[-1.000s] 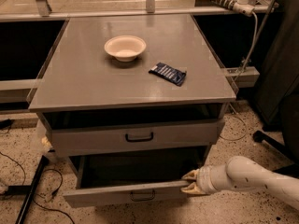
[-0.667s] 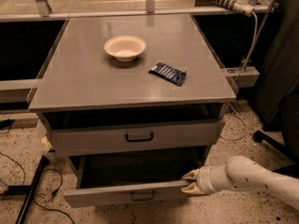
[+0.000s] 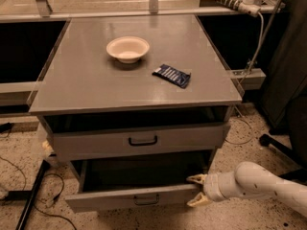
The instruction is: Open middle drawer
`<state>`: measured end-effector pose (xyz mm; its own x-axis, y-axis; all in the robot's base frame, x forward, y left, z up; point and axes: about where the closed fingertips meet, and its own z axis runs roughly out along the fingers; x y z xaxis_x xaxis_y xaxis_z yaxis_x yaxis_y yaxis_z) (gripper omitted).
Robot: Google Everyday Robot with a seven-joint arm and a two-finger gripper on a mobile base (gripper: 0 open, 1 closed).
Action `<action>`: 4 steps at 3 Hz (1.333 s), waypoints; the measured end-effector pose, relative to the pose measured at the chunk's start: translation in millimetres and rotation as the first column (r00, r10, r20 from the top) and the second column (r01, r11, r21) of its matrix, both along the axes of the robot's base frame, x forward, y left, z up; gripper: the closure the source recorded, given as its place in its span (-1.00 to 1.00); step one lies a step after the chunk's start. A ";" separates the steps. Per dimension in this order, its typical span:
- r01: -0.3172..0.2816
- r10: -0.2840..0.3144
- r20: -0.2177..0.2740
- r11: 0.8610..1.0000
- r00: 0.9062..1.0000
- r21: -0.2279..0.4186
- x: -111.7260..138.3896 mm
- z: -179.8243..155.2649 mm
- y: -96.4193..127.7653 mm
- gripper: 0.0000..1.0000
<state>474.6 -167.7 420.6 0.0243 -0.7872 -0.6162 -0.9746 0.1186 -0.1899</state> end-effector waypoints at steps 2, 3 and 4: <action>-0.012 0.012 -0.061 1.000 0.998 -0.001 -43.0 -15.0 -25.7 -0.23; -0.012 0.012 -0.061 1.000 0.998 -0.001 -42.6 -6.5 -25.5 0.24; -0.012 0.012 -0.061 1.000 0.998 -0.001 -42.6 2.5 -26.2 0.70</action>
Offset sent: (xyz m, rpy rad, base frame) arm -0.1251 -0.0791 -0.0436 -0.0075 0.1749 0.0304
